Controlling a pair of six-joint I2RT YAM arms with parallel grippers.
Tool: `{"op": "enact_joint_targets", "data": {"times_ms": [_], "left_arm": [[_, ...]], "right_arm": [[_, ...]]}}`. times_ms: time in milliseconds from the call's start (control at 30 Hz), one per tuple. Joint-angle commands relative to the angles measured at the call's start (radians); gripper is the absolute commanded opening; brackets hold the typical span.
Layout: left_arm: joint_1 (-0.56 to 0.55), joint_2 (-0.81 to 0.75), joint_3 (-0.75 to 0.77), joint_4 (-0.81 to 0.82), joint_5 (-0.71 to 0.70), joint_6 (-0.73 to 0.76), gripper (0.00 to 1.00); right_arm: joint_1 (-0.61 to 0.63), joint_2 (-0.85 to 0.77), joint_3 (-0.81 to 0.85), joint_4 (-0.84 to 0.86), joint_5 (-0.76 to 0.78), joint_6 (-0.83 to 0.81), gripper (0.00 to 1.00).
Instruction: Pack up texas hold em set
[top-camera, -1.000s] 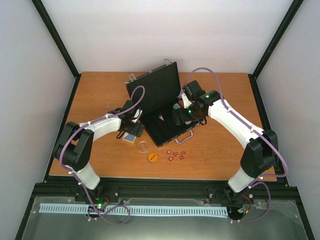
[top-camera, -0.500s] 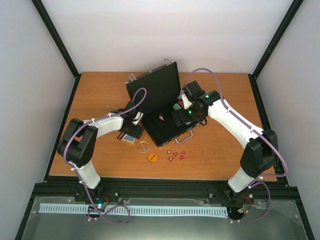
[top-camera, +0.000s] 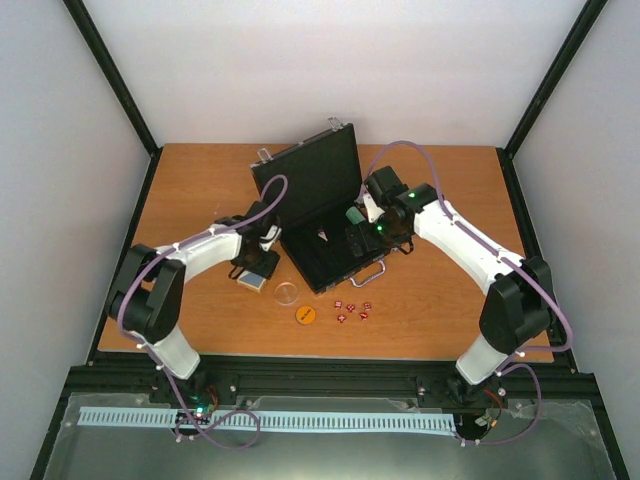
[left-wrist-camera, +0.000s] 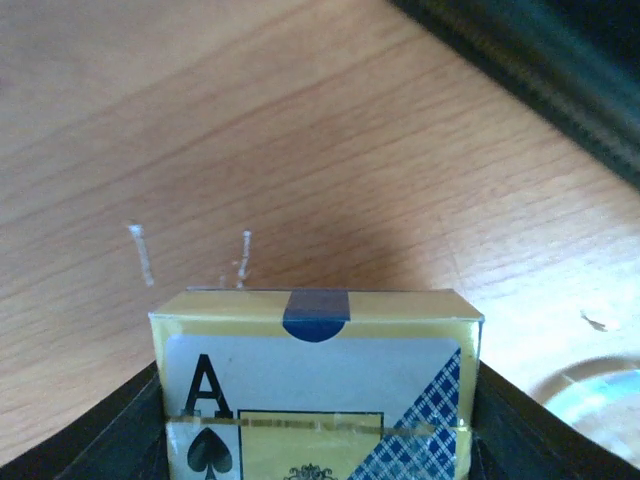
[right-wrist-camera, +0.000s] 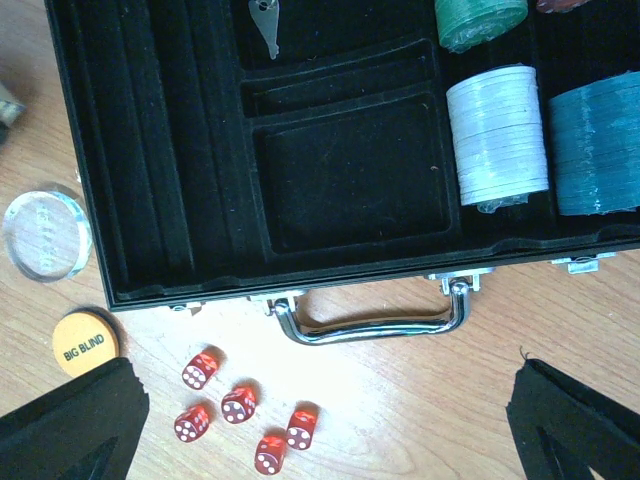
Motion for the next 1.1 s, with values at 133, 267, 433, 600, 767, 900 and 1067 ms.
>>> {"op": "enact_joint_targets", "data": {"times_ms": [133, 267, 433, 600, 767, 900, 1067], "left_arm": [[-0.004, -0.166, 0.209, -0.132, 0.051, -0.012, 0.24], [-0.009, -0.182, 0.257, -0.087, 0.146, -0.008, 0.23], [-0.073, -0.093, 0.311, -0.029, 0.143, 0.053, 0.23], [-0.149, 0.057, 0.449, -0.001, 0.093, 0.156, 0.23], [-0.159, 0.192, 0.586, 0.029, 0.099, 0.257, 0.23], [-0.164, 0.301, 0.701, 0.038, 0.128, 0.323, 0.23], [-0.165, 0.432, 0.809, 0.042, 0.156, 0.374, 0.26]], "right_arm": [[-0.005, 0.010, 0.001, 0.000, 0.056, 0.003, 0.99], [-0.013, 0.000, -0.009, 0.004, 0.134, 0.029, 1.00], [-0.060, -0.018, -0.020, 0.032, 0.192, 0.057, 1.00], [-0.135, -0.020, -0.017, 0.069, 0.198, 0.071, 1.00], [-0.179, -0.011, -0.027, 0.105, 0.202, 0.071, 1.00], [-0.187, -0.009, -0.045, 0.132, 0.229, 0.061, 1.00], [-0.210, 0.002, -0.056, 0.157, 0.257, 0.037, 1.00]]}}
